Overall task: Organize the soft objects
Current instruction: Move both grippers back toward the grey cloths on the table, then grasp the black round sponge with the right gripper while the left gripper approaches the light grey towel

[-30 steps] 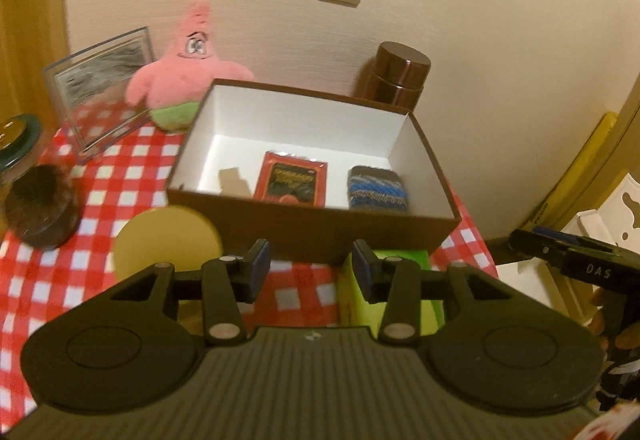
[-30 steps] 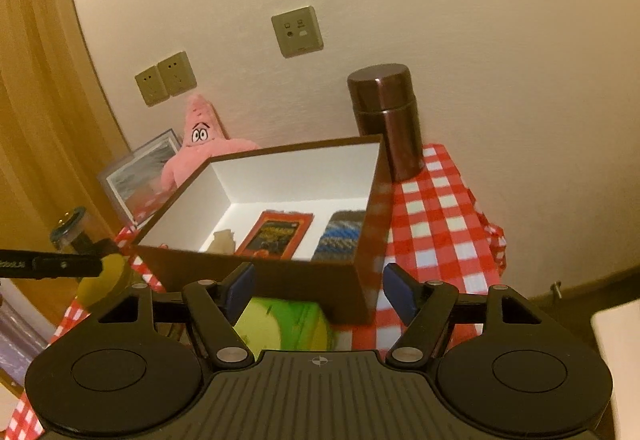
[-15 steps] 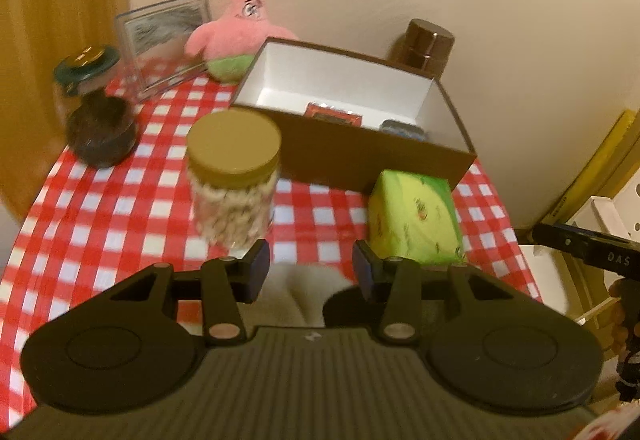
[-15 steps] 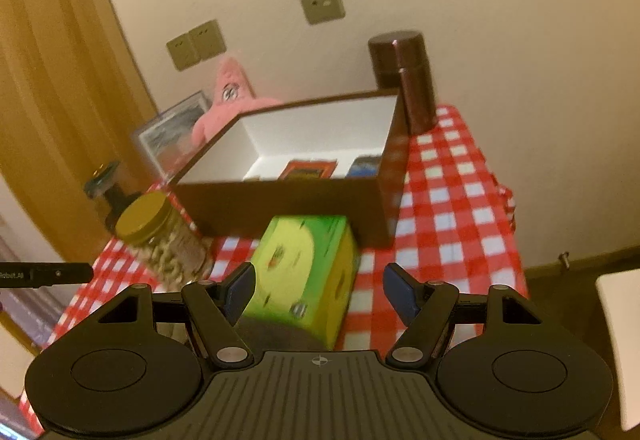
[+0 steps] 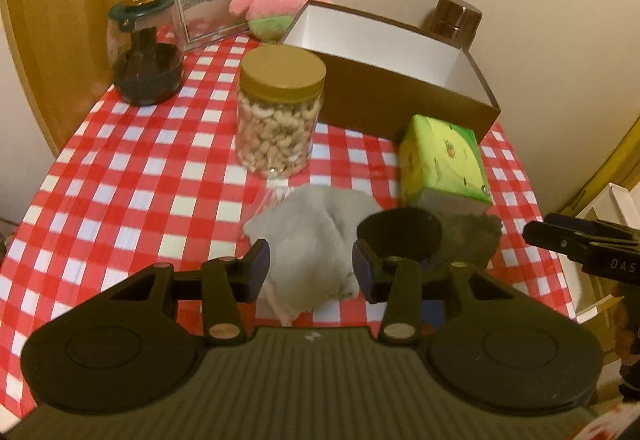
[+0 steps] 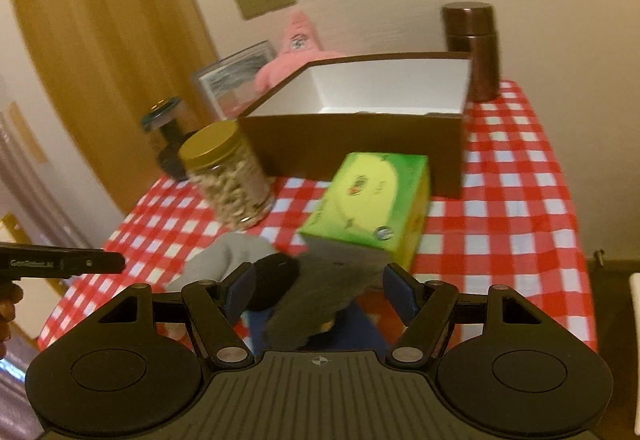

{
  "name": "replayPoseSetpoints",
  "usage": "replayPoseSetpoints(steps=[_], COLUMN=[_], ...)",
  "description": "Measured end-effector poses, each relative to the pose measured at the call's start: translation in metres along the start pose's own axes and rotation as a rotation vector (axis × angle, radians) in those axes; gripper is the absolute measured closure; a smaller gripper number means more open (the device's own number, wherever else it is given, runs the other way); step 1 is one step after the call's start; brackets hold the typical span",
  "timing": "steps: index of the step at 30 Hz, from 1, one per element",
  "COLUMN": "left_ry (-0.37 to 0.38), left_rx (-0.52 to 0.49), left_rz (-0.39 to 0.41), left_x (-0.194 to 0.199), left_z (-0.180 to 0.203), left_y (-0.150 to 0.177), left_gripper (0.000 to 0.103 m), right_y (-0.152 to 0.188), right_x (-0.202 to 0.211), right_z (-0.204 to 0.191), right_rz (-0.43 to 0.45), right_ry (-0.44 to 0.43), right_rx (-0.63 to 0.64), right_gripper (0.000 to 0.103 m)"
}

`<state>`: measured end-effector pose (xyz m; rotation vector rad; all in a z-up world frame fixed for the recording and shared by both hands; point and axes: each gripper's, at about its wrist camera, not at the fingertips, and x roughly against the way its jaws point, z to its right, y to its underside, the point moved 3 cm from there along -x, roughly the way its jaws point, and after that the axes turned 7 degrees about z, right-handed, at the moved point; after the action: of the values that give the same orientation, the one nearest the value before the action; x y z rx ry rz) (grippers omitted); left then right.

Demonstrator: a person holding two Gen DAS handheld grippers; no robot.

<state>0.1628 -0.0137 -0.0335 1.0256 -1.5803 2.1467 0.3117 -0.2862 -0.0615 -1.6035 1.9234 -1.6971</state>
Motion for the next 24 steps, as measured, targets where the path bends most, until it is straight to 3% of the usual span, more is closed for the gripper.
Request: replayPoseSetpoints(steps=[6, 24], left_ry=[0.005, 0.102], left_rx=[-0.011, -0.104], left_rz=[-0.025, -0.086], left_x=[-0.002, -0.040], left_z=[-0.009, -0.036], left_y=[0.011, 0.012], left_gripper=[0.061, 0.055], right_y=[0.008, 0.033], right_x=[-0.008, -0.058], right_z=[-0.029, -0.077], right_rz=[-0.006, -0.071], right_ry=[-0.033, 0.040], right_rx=[0.065, 0.224], right_gripper=[0.033, 0.032])
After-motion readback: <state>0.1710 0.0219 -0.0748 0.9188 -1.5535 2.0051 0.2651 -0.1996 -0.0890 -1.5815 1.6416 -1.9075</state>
